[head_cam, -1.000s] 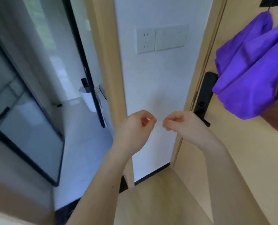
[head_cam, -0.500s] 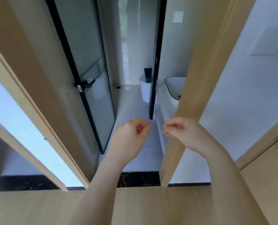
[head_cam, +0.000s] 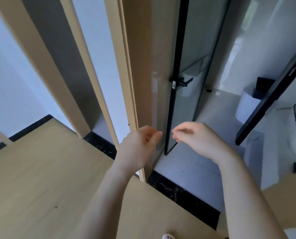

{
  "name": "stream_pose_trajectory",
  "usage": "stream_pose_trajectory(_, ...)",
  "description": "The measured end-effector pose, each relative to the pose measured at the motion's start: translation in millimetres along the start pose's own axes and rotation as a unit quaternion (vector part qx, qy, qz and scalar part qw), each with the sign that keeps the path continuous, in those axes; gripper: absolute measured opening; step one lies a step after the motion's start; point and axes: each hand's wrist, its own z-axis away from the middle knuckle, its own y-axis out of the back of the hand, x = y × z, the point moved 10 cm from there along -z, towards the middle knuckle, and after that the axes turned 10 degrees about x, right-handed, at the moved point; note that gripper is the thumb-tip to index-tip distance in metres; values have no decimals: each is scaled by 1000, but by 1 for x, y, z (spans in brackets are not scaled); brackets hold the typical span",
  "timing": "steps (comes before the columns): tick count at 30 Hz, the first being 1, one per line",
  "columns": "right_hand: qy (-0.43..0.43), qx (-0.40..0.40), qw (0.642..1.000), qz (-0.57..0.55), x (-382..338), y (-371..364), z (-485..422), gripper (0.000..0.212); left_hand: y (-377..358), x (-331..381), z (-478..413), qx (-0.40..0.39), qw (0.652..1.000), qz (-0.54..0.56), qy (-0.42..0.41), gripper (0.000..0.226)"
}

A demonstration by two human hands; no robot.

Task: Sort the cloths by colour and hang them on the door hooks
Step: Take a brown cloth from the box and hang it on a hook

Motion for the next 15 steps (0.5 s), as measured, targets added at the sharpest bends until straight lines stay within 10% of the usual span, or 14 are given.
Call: stream_pose_trajectory(15, 157, -241, 958, 0, -116, -187, -97, 13, 117, -122, -14, 167, 959, -90, 210, 19)
